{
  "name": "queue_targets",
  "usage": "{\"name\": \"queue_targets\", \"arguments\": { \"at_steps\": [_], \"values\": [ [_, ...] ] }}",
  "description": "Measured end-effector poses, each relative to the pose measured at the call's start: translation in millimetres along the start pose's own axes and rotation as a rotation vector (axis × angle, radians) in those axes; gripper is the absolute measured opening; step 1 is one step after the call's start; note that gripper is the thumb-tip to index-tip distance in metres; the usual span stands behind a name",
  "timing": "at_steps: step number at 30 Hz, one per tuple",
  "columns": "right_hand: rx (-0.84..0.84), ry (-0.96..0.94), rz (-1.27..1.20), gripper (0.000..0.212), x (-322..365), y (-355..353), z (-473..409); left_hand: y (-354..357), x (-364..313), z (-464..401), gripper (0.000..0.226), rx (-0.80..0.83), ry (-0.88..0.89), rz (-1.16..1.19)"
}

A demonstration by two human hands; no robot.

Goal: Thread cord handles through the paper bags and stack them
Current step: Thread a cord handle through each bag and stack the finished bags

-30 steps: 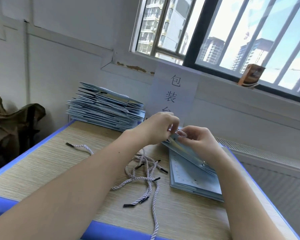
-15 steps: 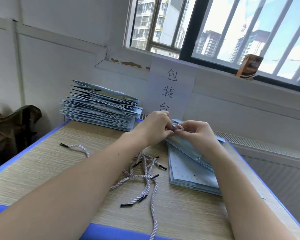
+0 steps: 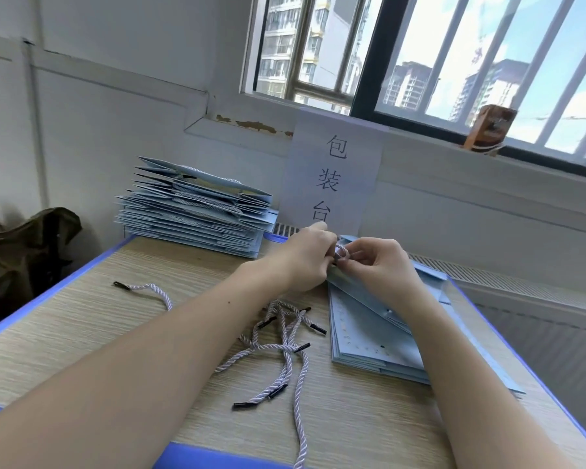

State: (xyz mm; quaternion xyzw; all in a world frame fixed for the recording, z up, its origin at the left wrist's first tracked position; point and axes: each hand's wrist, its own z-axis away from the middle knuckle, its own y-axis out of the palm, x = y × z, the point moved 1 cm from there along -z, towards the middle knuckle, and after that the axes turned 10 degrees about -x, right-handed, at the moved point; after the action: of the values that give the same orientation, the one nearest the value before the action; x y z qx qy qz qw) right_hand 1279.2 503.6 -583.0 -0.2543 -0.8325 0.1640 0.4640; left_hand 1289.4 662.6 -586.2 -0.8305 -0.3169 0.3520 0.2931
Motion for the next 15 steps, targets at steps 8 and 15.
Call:
{"name": "queue_targets", "arguments": {
  "at_steps": [8,15],
  "values": [
    [0.021,0.016,0.069,0.014,-8.0,7.3,-1.4,-1.9,5.1,-0.4,0.008,0.172,-0.027,-0.055],
    [0.062,0.075,0.025,0.02,-10.1,8.8,0.3,-2.0,6.5,1.5,0.006,0.224,-0.035,-0.09]
  ]
}}
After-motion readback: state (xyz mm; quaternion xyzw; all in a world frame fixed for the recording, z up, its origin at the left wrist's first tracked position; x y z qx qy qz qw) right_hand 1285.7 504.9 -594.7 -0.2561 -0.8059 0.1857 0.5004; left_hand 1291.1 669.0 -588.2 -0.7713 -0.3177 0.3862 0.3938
